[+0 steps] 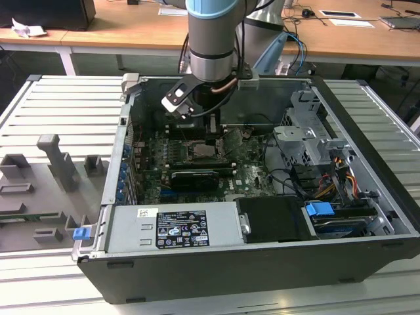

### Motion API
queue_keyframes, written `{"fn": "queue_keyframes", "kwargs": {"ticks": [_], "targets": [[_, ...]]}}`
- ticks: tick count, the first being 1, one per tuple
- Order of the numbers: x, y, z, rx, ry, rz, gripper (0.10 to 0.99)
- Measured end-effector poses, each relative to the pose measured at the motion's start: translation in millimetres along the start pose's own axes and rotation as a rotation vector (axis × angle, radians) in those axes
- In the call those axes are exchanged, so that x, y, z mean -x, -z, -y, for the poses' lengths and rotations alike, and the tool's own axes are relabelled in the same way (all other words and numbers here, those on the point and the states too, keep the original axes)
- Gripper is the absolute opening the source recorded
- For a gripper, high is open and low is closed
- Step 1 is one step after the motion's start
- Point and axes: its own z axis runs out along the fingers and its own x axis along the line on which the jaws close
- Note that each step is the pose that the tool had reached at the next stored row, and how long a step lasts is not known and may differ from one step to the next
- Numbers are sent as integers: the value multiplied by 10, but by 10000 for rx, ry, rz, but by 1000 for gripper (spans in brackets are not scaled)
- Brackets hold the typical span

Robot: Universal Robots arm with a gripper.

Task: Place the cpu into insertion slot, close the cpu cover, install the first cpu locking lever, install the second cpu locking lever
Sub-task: 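Close the cpu cover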

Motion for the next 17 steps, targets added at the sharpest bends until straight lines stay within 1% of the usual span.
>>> {"fn": "queue_keyframes", "kwargs": {"ticks": [2, 10, 11, 12, 13, 15, 17], "targets": [[0, -1, -15, 0, 2, -1, 106], [-4, 44, -18, 0, 1, 0, 106], [-5, 69, -19, 0, 1, 0, 106], [-6, 113, -23, 1, 2, -1, 106], [-7, 141, -24, 0, 1, -1, 106], [-8, 178, -27, -1, 1, -1, 106], [-8, 233, -31, 1, 1, -1, 106]]}}
